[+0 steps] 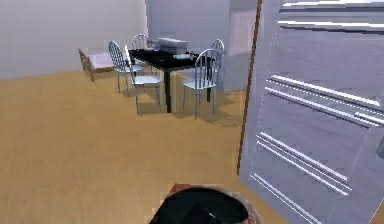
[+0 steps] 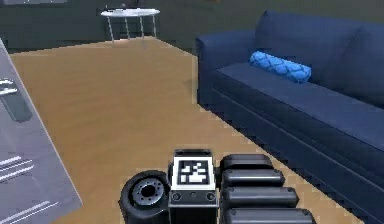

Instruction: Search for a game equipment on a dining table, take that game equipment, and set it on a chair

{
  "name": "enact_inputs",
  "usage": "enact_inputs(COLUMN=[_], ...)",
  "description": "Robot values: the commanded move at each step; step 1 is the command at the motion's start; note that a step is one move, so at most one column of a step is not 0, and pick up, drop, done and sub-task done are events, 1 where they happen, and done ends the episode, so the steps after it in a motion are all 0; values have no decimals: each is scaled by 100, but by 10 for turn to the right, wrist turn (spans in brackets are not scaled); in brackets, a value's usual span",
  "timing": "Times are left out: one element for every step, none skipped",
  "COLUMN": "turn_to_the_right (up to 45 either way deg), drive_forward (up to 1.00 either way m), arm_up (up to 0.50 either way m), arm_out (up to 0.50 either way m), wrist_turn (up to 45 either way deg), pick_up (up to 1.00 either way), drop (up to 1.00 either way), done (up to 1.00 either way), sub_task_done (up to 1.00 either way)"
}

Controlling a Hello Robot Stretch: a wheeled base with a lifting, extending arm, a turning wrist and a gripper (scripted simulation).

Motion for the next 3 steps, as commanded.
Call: enact_inputs(turn_to_the_right=[-60,0,-30], drive_forward=[0,100,0], arm_up=[0,0,0], arm_out=[0,0,0], wrist_turn=[0,0,0], pick_up=[0,0,0], drop=[0,0,0], done=[0,0,0], sub_task_done=[0,0,0])
